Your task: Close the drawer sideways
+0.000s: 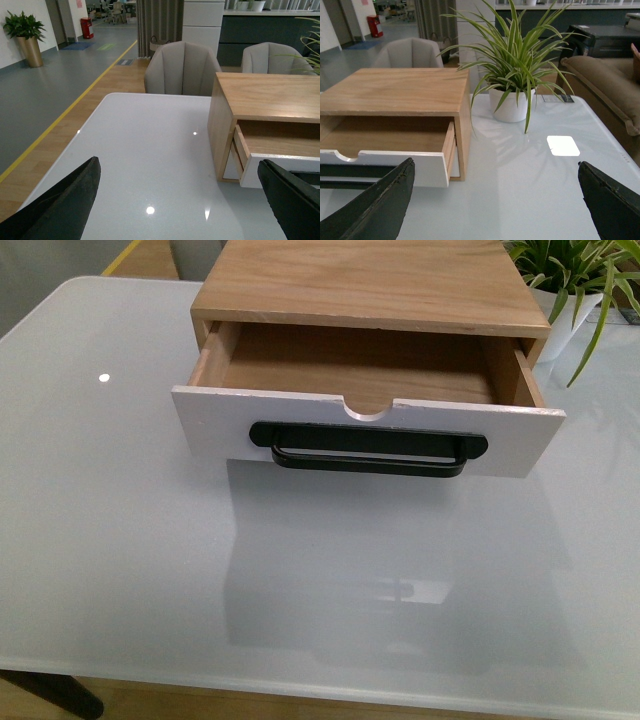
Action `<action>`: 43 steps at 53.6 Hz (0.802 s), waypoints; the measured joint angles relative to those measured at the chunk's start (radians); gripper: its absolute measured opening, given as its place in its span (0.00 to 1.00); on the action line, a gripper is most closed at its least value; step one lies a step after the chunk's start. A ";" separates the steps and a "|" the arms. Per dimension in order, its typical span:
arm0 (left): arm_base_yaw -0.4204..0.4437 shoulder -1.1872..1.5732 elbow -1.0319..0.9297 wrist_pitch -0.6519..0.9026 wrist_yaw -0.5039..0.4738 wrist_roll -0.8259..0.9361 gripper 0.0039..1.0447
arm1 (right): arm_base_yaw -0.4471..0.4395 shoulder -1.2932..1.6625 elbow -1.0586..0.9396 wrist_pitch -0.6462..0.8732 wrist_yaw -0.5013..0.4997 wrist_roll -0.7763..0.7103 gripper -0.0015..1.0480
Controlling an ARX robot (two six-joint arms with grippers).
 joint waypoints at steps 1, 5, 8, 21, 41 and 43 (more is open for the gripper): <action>0.000 0.000 0.000 0.000 0.000 0.000 0.92 | 0.000 0.000 0.000 0.000 0.000 0.000 0.91; 0.000 0.000 0.000 0.000 0.000 0.000 0.92 | 0.000 0.000 0.000 0.000 0.000 0.000 0.91; 0.000 0.000 0.000 0.000 0.000 0.000 0.92 | 0.000 0.000 0.000 0.000 0.000 0.000 0.91; 0.000 0.000 0.000 0.000 0.000 0.000 0.92 | 0.000 0.000 0.000 0.000 0.000 0.000 0.91; -0.024 0.187 0.115 -0.296 0.160 0.097 0.92 | 0.017 0.106 0.047 -0.100 0.010 -0.043 0.91; -0.039 0.243 0.119 -0.285 0.185 0.122 0.92 | 0.017 0.212 0.064 -0.067 -0.008 -0.086 0.91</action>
